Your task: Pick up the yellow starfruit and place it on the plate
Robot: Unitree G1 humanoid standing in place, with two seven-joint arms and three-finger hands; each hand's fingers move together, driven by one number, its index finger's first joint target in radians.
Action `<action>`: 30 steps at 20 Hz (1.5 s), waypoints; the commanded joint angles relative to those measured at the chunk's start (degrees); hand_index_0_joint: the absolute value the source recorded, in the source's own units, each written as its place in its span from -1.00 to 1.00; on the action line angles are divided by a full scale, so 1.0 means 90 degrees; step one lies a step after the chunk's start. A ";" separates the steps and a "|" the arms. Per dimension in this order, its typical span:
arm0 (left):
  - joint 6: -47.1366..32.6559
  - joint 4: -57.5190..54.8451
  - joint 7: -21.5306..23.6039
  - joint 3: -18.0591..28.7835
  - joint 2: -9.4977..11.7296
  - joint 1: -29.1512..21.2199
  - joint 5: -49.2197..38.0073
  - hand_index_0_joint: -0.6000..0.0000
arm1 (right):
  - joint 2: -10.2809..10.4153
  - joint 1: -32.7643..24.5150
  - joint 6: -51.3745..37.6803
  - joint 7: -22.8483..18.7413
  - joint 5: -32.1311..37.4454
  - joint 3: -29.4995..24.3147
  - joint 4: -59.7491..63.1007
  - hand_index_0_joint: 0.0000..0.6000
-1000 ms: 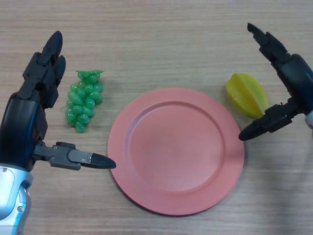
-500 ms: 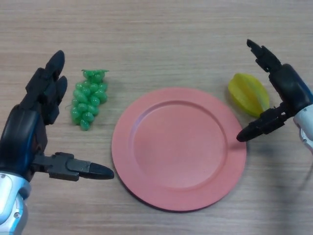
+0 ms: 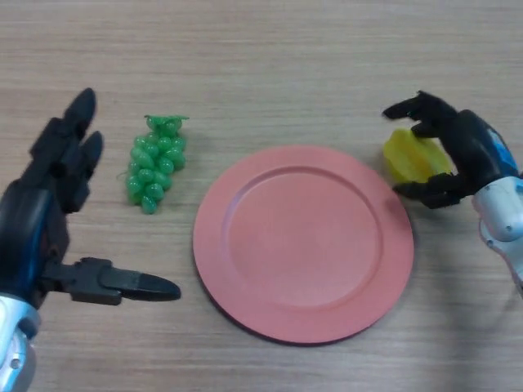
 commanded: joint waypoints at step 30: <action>-0.0572 -0.0456 0.0139 0.0202 0.0376 -0.0786 -0.0228 1.00 | 0.0306 0.2704 0.3646 0.2044 0.3818 -0.0806 -0.9292 0.83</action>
